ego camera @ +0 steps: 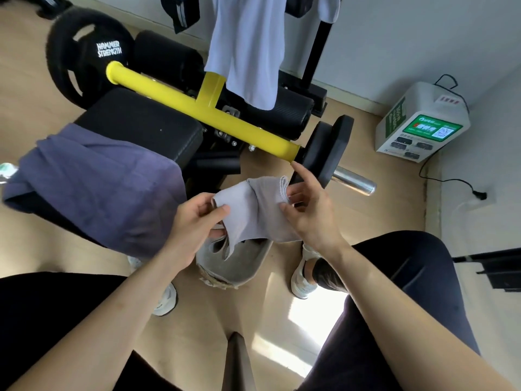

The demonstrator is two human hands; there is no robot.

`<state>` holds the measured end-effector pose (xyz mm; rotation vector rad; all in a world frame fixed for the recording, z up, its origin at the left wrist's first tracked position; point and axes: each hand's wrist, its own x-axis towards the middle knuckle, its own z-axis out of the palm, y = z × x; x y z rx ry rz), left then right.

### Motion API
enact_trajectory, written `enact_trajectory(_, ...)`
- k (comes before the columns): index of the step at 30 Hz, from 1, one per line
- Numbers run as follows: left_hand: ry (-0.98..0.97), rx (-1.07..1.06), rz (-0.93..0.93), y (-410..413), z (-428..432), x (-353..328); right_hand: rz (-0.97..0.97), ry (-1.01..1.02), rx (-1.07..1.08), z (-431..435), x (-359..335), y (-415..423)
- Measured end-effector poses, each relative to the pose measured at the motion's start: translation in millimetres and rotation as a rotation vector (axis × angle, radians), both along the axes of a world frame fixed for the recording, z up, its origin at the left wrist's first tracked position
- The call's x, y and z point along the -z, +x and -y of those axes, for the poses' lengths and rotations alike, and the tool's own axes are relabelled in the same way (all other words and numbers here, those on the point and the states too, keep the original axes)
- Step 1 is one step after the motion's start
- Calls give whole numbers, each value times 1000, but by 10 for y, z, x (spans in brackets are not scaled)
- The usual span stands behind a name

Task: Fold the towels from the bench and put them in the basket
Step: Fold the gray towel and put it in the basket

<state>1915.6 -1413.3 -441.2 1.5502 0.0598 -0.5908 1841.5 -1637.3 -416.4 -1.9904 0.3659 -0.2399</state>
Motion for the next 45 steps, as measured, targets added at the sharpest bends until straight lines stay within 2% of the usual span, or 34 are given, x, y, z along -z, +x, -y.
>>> enact_trajectory(3, -6, -11, 12, -51, 56, -29, -33, 185, 46, -160, 53, 8)
enact_trajectory(7, -9, -1, 48, -132, 106, -35, -31, 254, -3, -301, 105, 6)
enact_trajectory(16, -18, -26, 57, -186, 140, -65, -49, 84, -154, -463, 172, -9)
enact_trajectory(20, -57, 55, 56, -192, 109, -89, -89, 53, -203, -474, 172, -24)
enact_trajectory(23, -91, 170, 62, -215, 78, -108, -55, 21, -126, -448, 174, -12)
enact_trajectory(25, -67, 248, 114, -214, 64, -108, -16, -2, -80, -409, 201, 9)
enact_trajectory(27, -26, 238, 201, -184, 35, -108, -14, 29, -76, -361, 231, 20)
enact_trajectory(30, 135, 139, 518, -45, -84, -76, -47, 108, -124, -262, 212, 17)
enact_trajectory(33, 284, 217, 793, 110, -210, -50, -51, 199, -231, -158, 128, 10)
enact_trajectory(35, 367, 369, 780, 179, -270, -10, -45, 275, -286, -95, 68, 17)
enact_trajectory(38, 435, 558, 656, 179, -283, 62, -33, 404, -324, -20, -9, 21)
enact_trajectory(40, 384, 552, 578, 159, -273, 82, -33, 439, -333, 38, -36, 19)
enact_trajectory(45, 263, 404, 515, 161, -244, 49, -61, 416, -263, 165, -1, 31)
